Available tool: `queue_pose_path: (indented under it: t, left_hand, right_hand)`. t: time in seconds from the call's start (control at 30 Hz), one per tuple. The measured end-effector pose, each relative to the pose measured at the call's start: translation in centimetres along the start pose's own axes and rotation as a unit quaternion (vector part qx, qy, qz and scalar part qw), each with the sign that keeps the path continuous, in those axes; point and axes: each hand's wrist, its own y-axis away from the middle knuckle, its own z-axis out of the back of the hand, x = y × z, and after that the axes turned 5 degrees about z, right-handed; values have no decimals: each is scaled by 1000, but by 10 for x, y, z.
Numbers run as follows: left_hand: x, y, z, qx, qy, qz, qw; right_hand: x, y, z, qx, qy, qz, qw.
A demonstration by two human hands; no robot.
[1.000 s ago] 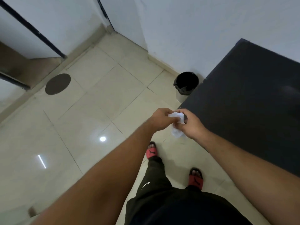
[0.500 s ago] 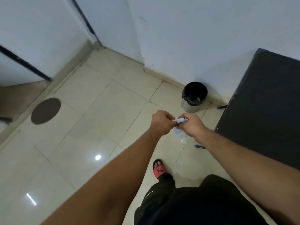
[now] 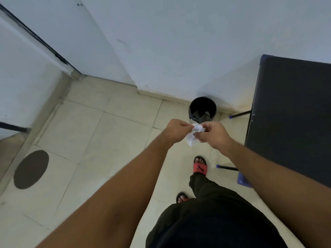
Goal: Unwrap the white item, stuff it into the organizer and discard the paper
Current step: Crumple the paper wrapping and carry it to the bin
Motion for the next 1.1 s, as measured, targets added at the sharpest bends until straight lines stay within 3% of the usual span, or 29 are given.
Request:
queue_pose_path:
  t: [0.27,0.4,0.57,0.73,0.93,1.1]
  left_hand:
    - [-42,-63,15,-4,-30,-9,1000]
    - [-45,-110,12,-16,-97,-23,995]
    - [-38,-182,20,33,-246,-66,966]
    - [-38,-255,24,35,-292,-98,951]
    - [-26,-334,0,54,-325,-105,938]
    - [11,-384,-24,56,-303,-79,948]
  right_hand:
    - [14,-75,14,-55,114,26,992]
    - [-2,-113,19,-111,126,-32,985]
    - [-28,-172,32,-149,100,-110,978]
    - [-59,-236,37,-175,47,-162,970]
    - [-112,-312,25,-136,49,-165,976]
    - [-173,-373,16,-94,50,-176,979]
